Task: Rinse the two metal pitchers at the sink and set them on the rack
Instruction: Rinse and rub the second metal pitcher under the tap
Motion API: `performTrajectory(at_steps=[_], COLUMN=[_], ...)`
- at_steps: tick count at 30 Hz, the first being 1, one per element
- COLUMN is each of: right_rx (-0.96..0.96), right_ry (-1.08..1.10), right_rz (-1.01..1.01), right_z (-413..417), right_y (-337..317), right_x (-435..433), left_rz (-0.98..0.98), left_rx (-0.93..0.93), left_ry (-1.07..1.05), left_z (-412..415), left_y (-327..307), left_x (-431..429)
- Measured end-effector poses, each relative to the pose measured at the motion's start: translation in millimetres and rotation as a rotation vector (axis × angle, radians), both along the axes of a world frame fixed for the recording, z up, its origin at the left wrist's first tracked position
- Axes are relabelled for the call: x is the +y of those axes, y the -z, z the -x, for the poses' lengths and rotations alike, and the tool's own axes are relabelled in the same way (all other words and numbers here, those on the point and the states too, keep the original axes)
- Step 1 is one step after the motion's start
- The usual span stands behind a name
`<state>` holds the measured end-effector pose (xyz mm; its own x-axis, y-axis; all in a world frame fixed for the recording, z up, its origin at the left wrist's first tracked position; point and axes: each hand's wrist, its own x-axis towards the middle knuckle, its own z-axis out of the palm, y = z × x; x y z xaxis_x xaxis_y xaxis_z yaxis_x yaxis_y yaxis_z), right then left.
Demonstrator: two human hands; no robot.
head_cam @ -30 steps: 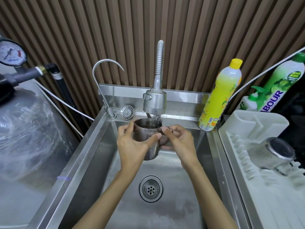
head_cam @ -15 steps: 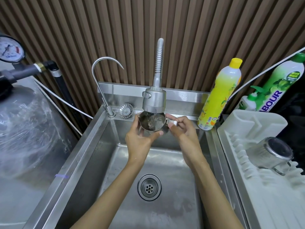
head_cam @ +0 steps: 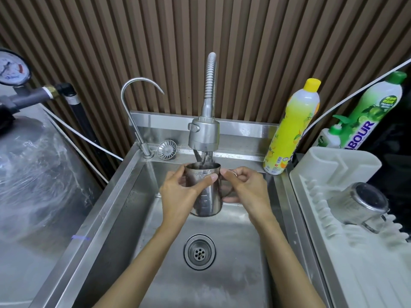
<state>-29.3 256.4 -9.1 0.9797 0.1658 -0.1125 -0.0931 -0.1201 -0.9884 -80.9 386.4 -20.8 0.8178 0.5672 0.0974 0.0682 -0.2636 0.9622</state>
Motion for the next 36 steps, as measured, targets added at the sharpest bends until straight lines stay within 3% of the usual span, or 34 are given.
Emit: performTrajectory(at_steps=[3,5,7,9,14,17,19,26,32,36], right_rx=[-0.158,-0.281,-0.362,-0.356,-0.158,0.01,0.075,0.073,-0.097,-0.332], right_ry=[0.054,0.07,0.07,0.057,-0.096,-0.185,-0.184,-0.095,0.042,0.068], right_rz=[0.295,0.48,0.512,0.367,-0.247,-0.558,-0.597,-0.32,0.179,0.487], right_z=[0,3,7,6,-10,-16,-15,1,-1,2], right_y=[-14,-21,-23,-20,2,14,18,9,-16,-26], right_x=[-5,-5,-5,-5,1,10,15,16,3,-2], left_rz=[0.304,0.394,0.431,0.445,0.347,0.102,-0.073,-0.208,-0.004,0.252], left_rx=[0.053,0.047,0.018,-0.029,-0.238,-0.288,-0.279,-0.1,0.085,0.08], left_ry=[0.166,0.249,0.302,0.291,0.149,0.042,0.0,-0.094,0.019,0.183], left_z=[-3,-5,-7,-12,-21,-18,-13,1,3,2], left_y=[8,11,12,14,4,-1,-6,-11,-2,8], left_x=[0,0,-2,-3,-7,0,3,5,2,-2])
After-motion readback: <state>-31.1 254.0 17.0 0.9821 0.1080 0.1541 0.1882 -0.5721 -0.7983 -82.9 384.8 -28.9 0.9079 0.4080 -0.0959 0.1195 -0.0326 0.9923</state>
